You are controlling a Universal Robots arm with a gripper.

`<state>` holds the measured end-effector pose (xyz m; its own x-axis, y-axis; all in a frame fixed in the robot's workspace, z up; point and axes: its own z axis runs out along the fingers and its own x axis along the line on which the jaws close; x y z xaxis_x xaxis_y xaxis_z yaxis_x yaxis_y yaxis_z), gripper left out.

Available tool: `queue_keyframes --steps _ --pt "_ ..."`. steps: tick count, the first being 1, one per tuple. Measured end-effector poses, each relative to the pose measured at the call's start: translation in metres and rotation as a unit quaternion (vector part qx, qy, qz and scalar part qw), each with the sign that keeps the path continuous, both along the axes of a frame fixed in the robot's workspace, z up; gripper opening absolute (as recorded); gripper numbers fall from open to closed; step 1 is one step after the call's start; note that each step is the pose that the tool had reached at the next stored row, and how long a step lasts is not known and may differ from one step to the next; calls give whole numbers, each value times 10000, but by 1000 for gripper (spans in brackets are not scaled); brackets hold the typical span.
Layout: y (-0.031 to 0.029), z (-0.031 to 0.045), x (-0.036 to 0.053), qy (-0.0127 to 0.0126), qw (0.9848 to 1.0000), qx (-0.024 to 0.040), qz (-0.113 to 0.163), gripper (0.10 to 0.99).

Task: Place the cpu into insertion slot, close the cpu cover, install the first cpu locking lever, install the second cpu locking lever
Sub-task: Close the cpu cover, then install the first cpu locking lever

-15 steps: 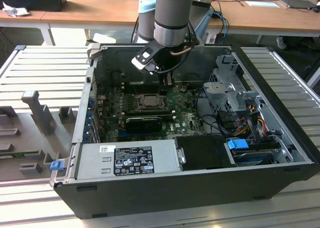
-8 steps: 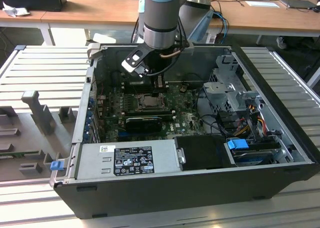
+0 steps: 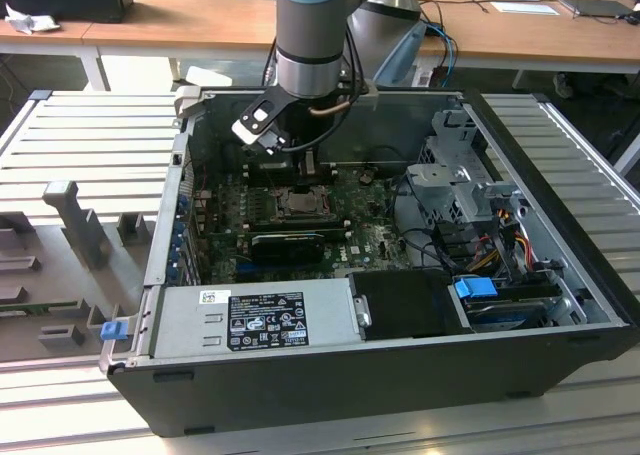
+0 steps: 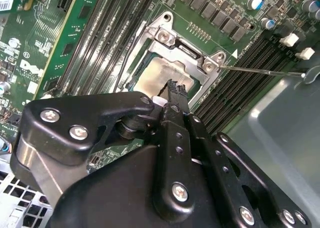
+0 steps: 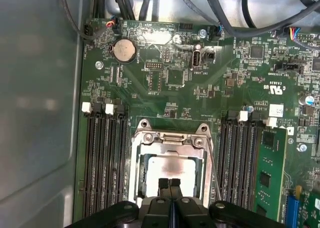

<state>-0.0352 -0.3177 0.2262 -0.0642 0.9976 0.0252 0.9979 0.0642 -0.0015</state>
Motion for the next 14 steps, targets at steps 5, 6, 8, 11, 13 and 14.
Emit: queue_keyframes --steps 5,6,8,11,13,14 --pt "0 20 -9 0 10000 -1 0 106" --pt "0 60 -9 0 10000 -9 0 106" --pt "0 103 -8 0 10000 -11 0 106" --pt "0 181 -9 0 10000 -17 0 106" --pt "0 251 -9 -1 10000 -17 0 106" --pt "0 275 -9 0 10000 -17 0 106"
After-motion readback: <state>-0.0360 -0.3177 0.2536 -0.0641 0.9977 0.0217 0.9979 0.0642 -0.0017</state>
